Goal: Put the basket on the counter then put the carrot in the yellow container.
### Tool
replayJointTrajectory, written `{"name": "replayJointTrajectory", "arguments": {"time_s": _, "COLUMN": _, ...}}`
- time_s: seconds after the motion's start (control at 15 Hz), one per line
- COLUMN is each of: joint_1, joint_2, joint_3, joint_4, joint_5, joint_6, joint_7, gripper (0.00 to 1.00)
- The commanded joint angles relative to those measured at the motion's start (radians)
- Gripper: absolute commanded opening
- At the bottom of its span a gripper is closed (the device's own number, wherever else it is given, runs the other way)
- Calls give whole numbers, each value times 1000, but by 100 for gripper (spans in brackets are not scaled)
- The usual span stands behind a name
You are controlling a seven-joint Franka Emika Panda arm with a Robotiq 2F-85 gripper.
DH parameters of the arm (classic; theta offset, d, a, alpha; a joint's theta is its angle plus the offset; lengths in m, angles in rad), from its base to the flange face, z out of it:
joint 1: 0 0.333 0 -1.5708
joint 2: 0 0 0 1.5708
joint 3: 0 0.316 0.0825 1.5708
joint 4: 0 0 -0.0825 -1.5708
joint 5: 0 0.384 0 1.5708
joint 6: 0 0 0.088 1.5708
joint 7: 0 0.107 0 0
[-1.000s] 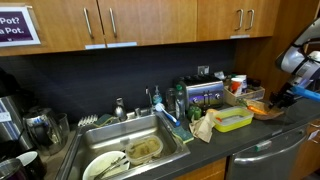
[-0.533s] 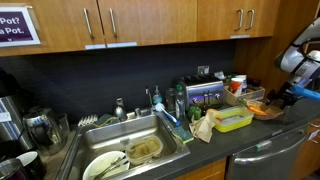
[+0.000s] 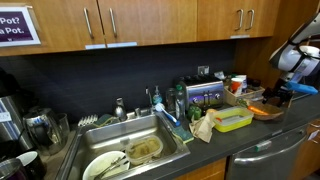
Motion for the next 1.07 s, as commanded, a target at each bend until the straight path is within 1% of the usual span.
{"name": "replayJointTrajectory", "arguments": {"time_s": 0.0, "joint_1": 36, "joint_2": -97, "joint_3": 20, "joint_4": -56, "joint_5": -169, "joint_6": -11, "joint_7": 167, "gripper": 100}}
{"name": "replayJointTrajectory", "arguments": {"time_s": 0.2, "joint_1": 63, "joint_2": -123, "joint_3": 39, "joint_4": -55, "joint_5": -288, "joint_6": -37, "joint_7": 278, "gripper": 100}}
{"name": "replayJointTrajectory", "arguments": {"time_s": 0.4, "joint_1": 81, "joint_2": -143, "joint_3": 50, "joint_4": -52, "joint_5": -346, "joint_6": -65, "joint_7": 334, "gripper": 100}}
{"name": "replayJointTrajectory", "arguments": {"time_s": 0.53, "joint_1": 89, "joint_2": -146, "joint_3": 55, "joint_4": -48, "joint_5": -364, "joint_6": -76, "joint_7": 346, "gripper": 100}}
{"name": "replayJointTrajectory", "arguments": {"time_s": 0.73, "joint_1": 91, "joint_2": -120, "joint_3": 51, "joint_4": -26, "joint_5": -362, "joint_6": -80, "joint_7": 322, "gripper": 100}}
{"name": "replayJointTrajectory", "arguments": {"time_s": 1.0, "joint_1": 94, "joint_2": -66, "joint_3": 48, "joint_4": 15, "joint_5": -315, "joint_6": -72, "joint_7": 245, "gripper": 100}}
